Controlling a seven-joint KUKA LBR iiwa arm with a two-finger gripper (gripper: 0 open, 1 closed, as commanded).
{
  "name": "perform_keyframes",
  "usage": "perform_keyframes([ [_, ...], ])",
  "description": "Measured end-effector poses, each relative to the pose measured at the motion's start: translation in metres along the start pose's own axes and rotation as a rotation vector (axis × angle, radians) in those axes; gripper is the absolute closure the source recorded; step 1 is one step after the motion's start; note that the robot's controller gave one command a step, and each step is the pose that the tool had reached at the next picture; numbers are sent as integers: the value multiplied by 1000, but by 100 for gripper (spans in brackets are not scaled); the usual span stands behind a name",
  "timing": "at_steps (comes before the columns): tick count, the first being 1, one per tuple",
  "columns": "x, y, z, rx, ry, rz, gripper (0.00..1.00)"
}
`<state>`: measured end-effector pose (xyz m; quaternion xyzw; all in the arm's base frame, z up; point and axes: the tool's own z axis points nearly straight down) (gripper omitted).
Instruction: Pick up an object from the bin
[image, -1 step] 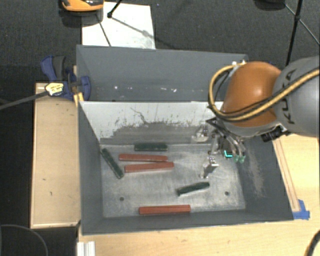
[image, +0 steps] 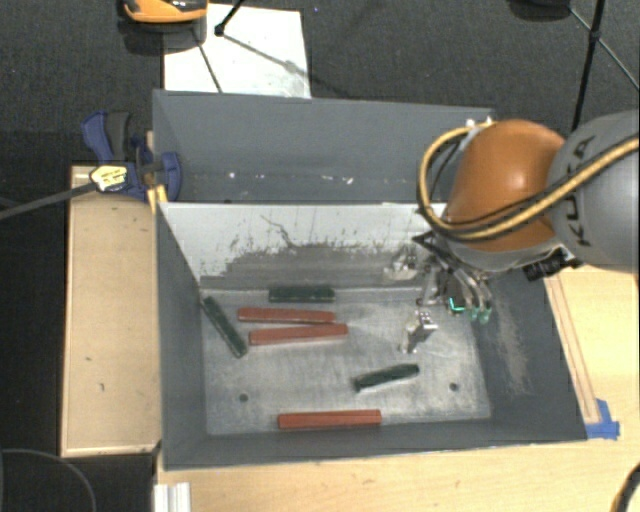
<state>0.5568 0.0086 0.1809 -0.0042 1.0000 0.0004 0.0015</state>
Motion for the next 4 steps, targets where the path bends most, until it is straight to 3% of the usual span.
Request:
perform_keyframes([
  [1,14,-45,107,1,-7,-71,100],
  [2,16,-44,109,0,-1,-71,0],
  [3,16,-44,109,0,-2,-71,0],
  [4,73,-16,104,6,-19,41,100],
])
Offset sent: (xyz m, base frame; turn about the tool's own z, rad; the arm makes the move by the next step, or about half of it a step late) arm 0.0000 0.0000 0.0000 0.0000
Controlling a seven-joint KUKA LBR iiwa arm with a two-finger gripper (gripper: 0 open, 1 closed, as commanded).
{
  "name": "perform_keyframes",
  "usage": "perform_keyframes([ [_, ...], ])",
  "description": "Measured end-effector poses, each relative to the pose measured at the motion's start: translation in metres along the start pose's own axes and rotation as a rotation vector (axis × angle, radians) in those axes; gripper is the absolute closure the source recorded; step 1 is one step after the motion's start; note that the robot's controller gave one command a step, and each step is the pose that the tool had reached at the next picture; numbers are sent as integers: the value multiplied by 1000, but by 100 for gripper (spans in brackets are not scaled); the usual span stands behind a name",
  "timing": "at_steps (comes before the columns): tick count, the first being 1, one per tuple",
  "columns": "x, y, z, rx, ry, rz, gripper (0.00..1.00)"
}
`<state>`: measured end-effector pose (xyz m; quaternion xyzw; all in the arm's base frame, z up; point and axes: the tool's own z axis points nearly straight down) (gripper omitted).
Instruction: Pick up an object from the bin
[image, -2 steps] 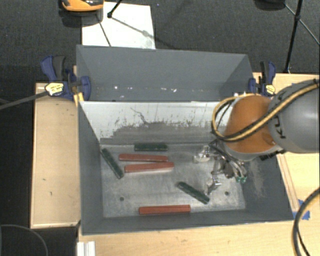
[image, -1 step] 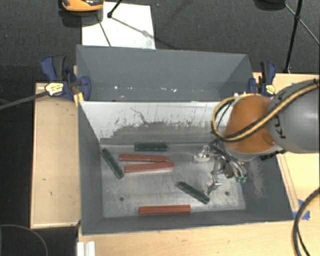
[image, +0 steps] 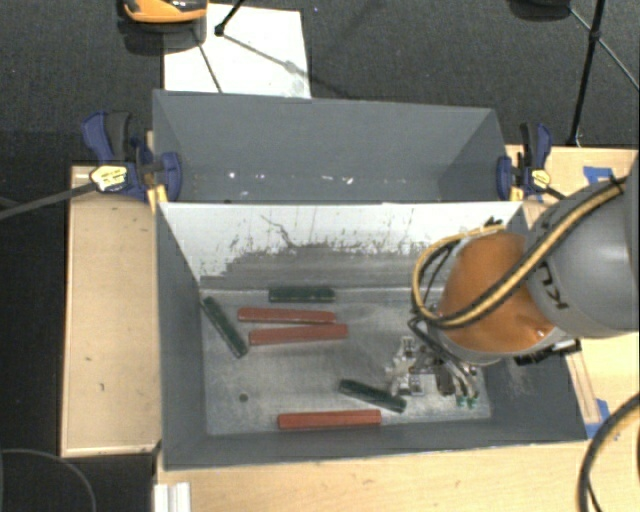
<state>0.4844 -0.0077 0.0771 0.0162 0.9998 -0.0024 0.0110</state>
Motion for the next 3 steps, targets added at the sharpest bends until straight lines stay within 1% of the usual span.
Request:
perform_keyframes([
  [1,0,0,0,0,0,0,100],
  [2,-11,-2,-55,-4,26,-3,100],
  [3,-10,-2,-50,-4,21,-1,0],
])
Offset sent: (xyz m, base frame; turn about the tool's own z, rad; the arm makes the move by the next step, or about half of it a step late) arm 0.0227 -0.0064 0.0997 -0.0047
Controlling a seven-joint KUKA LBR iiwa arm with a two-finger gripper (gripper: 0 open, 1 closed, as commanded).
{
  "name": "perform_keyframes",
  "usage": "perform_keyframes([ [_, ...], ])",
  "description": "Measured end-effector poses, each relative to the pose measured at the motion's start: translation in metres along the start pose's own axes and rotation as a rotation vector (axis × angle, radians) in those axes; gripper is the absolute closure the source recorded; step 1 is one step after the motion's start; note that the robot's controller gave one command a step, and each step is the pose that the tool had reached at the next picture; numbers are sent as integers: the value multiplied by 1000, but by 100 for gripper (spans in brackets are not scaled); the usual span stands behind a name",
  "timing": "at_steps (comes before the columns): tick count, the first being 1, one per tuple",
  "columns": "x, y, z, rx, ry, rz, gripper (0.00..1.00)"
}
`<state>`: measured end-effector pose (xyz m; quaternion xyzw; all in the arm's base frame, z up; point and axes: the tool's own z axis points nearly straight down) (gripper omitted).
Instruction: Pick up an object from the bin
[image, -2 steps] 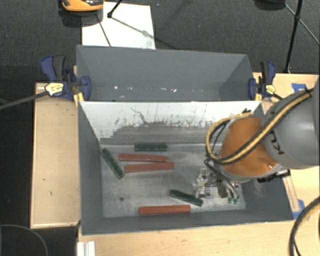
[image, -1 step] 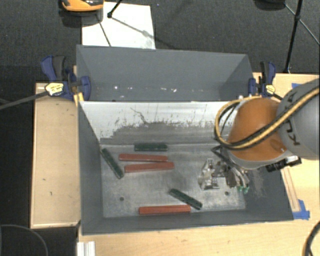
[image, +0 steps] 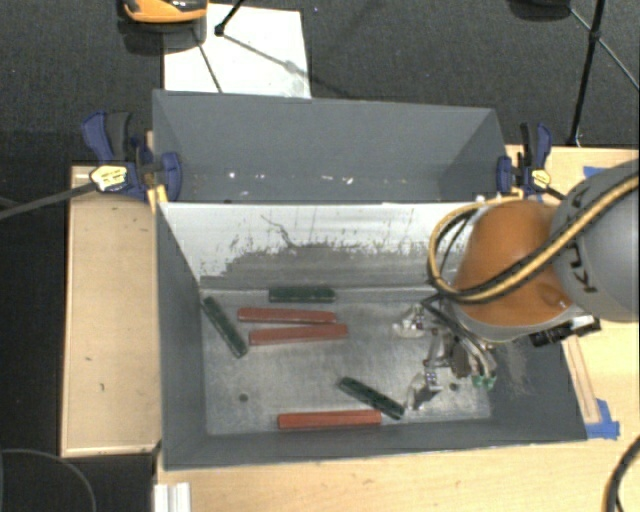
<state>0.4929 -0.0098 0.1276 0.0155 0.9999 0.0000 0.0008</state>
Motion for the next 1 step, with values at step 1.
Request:
perform_keyframes([
  [1,2,0,20,0,0,2,0],
])
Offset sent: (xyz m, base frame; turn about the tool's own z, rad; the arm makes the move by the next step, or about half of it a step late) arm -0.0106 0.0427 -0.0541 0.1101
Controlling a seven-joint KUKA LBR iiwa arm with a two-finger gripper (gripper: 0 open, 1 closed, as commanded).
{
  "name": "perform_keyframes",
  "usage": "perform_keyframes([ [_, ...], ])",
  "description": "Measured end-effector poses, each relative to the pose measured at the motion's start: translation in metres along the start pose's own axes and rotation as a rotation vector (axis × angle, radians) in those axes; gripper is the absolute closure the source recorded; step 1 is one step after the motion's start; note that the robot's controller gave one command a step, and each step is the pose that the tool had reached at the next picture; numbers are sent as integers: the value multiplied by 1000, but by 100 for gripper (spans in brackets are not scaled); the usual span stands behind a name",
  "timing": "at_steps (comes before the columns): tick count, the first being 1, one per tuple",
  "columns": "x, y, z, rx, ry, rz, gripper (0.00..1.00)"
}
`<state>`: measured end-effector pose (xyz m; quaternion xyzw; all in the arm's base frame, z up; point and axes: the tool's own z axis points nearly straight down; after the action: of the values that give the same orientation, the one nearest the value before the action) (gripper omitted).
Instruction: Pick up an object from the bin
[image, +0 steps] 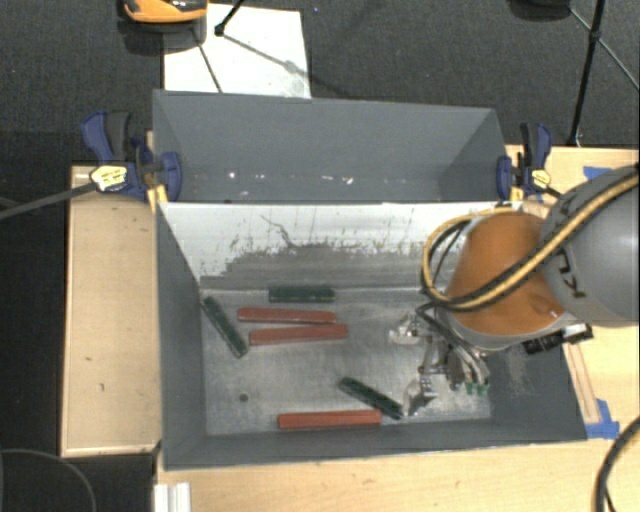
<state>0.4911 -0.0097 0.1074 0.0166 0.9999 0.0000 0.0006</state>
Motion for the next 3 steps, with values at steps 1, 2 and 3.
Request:
perform_keyframes([
  [1,8,42,31,-1,-8,107,100],
  [2,8,42,31,-1,-8,107,100],
  [3,-7,36,23,0,3,24,100],
])
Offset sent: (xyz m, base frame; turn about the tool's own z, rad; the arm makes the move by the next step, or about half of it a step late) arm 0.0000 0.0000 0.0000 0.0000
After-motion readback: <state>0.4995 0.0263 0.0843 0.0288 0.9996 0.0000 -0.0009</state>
